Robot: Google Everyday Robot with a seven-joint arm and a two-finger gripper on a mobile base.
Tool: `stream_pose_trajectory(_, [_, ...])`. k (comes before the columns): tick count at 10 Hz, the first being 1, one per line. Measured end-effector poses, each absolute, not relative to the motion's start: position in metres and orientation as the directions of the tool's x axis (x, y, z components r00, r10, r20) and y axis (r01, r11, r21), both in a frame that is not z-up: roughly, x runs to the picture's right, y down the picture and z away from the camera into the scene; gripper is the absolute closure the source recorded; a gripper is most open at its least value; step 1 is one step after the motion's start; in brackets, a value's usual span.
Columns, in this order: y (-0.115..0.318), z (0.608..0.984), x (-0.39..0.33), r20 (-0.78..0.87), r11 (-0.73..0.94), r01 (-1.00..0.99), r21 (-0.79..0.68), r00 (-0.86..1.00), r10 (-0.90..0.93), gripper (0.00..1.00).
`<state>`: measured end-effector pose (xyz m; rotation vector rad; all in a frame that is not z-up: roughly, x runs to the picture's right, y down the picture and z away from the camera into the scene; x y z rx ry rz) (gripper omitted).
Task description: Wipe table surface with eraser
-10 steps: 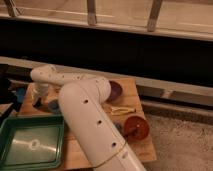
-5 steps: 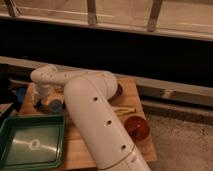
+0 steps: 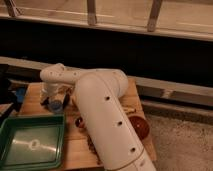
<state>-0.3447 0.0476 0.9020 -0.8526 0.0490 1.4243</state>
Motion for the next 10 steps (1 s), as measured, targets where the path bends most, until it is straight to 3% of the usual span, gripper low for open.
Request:
stream_pose_trajectory(5, [0.027, 0.919, -0.373, -0.489, -0.062, -0.848, -0.527, 0.242, 0.838, 0.9])
stream_pose_trajectory(10, [0.083, 0.89, -0.412, -0.512, -0.064, -0.788, -0.612, 0.334, 0.791, 0.9])
